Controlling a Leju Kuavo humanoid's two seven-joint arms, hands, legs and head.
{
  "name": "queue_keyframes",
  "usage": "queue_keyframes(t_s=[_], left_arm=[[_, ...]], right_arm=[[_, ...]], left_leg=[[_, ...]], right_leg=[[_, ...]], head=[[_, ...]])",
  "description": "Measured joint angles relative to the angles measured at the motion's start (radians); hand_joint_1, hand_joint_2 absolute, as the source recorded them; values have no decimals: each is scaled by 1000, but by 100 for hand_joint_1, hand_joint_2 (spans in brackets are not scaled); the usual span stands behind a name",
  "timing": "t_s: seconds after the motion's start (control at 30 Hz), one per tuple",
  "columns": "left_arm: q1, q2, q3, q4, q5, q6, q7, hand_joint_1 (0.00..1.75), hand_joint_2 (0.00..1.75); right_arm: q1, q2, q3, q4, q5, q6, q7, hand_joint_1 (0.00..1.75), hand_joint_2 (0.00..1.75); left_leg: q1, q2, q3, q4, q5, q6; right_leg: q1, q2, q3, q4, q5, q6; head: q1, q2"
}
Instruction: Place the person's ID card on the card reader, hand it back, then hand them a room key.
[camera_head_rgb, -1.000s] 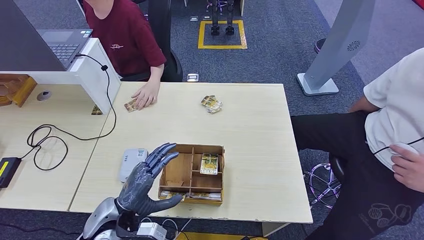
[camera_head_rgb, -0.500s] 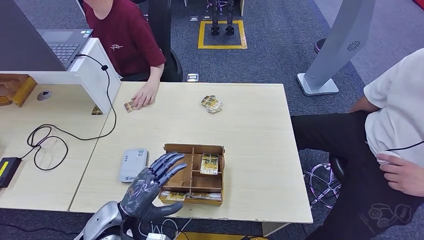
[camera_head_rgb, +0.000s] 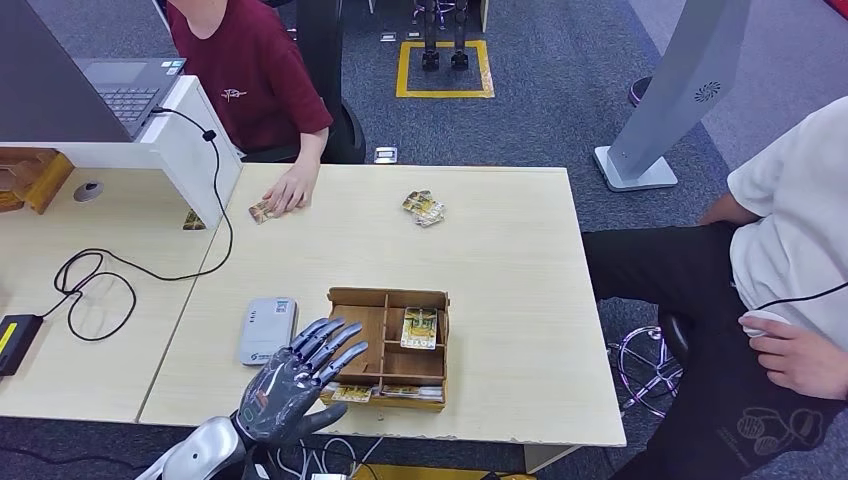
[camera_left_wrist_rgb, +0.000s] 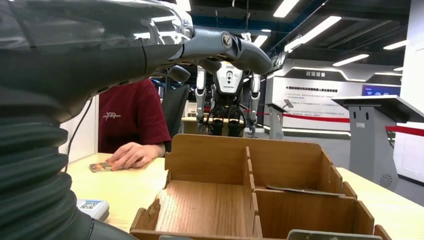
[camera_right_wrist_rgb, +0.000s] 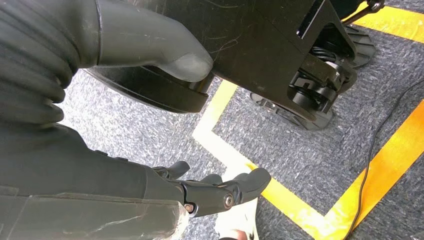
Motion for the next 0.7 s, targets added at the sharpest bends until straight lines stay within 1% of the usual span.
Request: queue_keyframes(t_s=[0.1, 0.2, 0.7], left_arm=[[-3, 15, -25, 40, -30, 22, 30, 0, 175], [-4, 21, -41, 68, -33, 25, 42, 0, 175], [-4, 24, -49, 93, -33, 25, 48, 0, 175]], right_arm=[[0, -1, 0, 0, 6, 1, -2, 0, 175], [0, -1, 0, 0, 8, 1, -1, 0, 175], [0, -2, 0, 0, 9, 3, -1, 0, 175]], left_leg=[[0, 0, 0, 0, 0, 0], [0, 0, 0, 0, 0, 0], [0, 0, 0, 0, 0, 0]], right_leg=[[0, 0, 0, 0, 0, 0], [0, 0, 0, 0, 0, 0], [0, 0, 0, 0, 0, 0]], head=[[0, 0], [0, 0], [0, 0]])
